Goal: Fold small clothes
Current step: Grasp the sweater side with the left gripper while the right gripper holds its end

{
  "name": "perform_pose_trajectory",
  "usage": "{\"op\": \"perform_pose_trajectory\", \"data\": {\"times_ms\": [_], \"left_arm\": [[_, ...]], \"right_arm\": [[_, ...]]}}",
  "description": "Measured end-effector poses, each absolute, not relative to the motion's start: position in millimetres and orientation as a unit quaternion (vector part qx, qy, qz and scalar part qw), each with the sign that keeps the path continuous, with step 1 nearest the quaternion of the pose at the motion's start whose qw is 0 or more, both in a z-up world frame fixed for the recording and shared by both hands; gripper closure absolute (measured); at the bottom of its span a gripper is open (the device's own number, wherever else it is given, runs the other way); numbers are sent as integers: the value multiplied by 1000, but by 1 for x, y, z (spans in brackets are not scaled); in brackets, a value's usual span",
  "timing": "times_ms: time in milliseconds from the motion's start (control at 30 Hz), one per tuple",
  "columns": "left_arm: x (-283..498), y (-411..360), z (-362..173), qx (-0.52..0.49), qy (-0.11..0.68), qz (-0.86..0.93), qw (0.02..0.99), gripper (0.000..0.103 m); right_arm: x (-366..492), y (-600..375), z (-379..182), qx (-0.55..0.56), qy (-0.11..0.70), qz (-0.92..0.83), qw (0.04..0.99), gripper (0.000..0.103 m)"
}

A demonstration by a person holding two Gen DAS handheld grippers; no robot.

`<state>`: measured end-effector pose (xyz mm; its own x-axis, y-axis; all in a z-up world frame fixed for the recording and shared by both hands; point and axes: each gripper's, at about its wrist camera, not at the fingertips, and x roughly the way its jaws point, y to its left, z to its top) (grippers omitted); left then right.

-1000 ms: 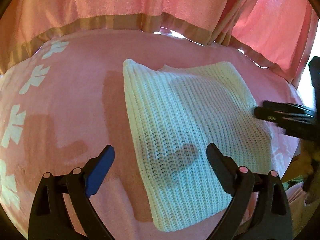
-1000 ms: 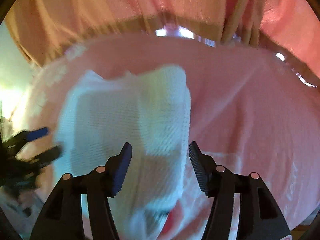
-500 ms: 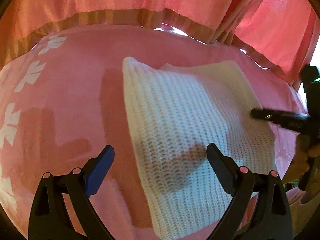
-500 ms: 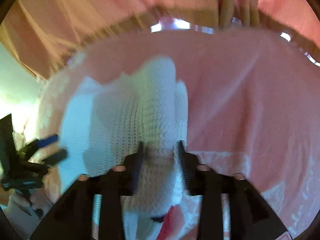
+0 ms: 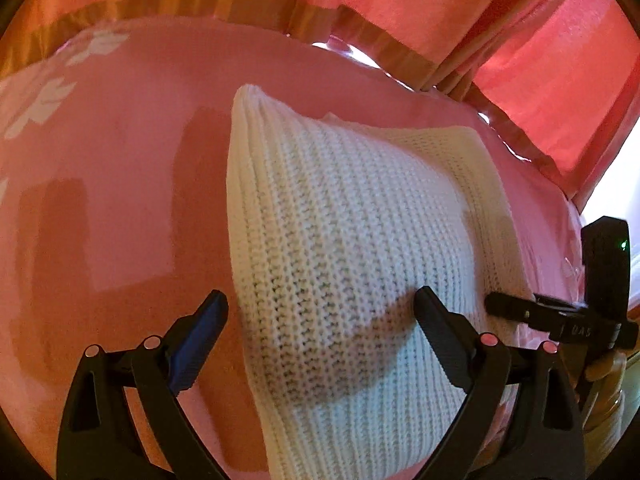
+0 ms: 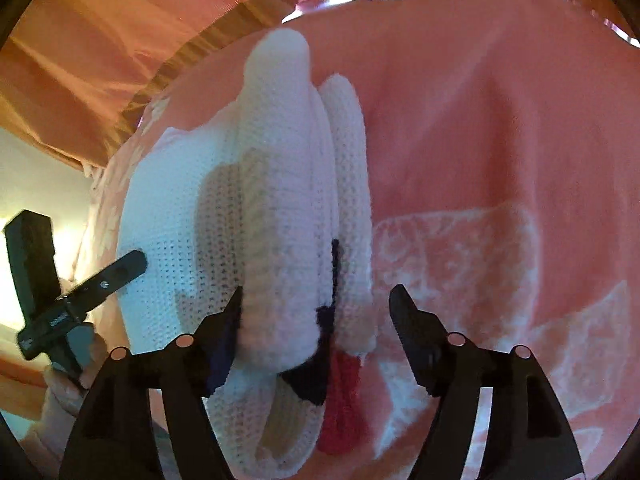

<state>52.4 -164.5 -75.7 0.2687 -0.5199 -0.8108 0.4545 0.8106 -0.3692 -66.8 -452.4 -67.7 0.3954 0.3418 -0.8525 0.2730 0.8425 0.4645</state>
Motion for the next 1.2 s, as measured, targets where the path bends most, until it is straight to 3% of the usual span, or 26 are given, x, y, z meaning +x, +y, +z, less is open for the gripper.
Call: {"op": "perform_pose_trajectory", "data": {"times_ms": [233,667,733,767,800,833,967,1033,1133,1200], "left_arm": [[63,-163,-91,-67,539,-309,781,5],[77,-180,-98,-96,525,-332,778,5],[81,-182,-98,-100,528,-333,775,5],[83,-182,-98,-103,529,-334,773,5],[83,-182,-97,-105,530,-334,772,5],[83,-182,-96,-104,529,-334,773,13],[81,-182,-81,-97,525,-336,776,38],[80,-180,-76,-97,526,-337,775,42],[80,-182,-76,-89,533,-338,770,41],[81,-184,-83,-86,541,-328,770,32]], "right_arm": [[-55,-448,-79,302,549,44,778,31],[-40,-451,-87,346,535,56,769,30],[-37,-451,-87,349,534,54,769,35],[-37,-451,-87,350,532,54,769,45],[-36,-450,-87,354,531,59,768,57],[-35,-450,-86,356,529,63,768,62],[-36,-444,-64,329,520,60,786,67],[-41,-446,-54,337,509,62,790,67],[-42,-449,-56,338,516,62,785,63],[-41,-452,-65,341,529,53,775,57]]}}
